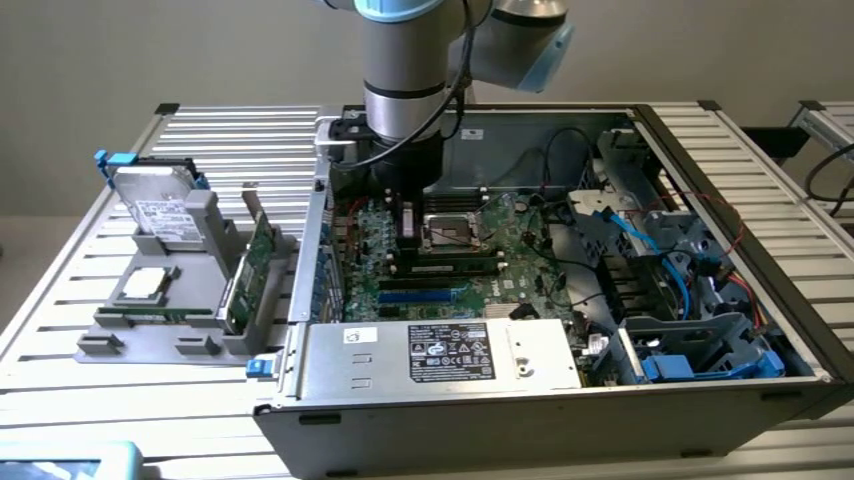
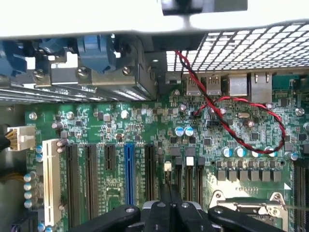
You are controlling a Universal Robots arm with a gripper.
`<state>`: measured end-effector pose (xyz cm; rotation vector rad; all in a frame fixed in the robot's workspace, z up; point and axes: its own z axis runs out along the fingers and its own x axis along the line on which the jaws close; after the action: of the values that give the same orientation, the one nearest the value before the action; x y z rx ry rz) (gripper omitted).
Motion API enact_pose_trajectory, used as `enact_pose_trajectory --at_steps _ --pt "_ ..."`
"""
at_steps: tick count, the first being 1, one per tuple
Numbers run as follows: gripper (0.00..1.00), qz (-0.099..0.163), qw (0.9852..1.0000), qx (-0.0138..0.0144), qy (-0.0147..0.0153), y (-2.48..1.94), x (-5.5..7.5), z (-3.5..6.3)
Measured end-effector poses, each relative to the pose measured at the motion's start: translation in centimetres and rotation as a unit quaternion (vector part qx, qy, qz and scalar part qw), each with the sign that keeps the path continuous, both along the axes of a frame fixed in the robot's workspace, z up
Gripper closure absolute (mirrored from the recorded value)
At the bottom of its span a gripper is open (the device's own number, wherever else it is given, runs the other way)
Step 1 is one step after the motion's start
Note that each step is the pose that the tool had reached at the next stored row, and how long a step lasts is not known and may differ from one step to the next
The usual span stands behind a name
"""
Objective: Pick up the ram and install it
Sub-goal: 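Press down the ram until it locks into place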
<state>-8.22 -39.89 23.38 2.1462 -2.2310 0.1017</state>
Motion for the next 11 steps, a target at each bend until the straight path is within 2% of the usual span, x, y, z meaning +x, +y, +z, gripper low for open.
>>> enact_pose_trajectory --at_steps 3,11 --pt "0.89 0.001 1.0000 -0.0001 0.0000 -0.02 0.5 0.40" --pt "0.89 0.006 1.0000 0.0000 0.0010 -0.17 2.9 0.80"
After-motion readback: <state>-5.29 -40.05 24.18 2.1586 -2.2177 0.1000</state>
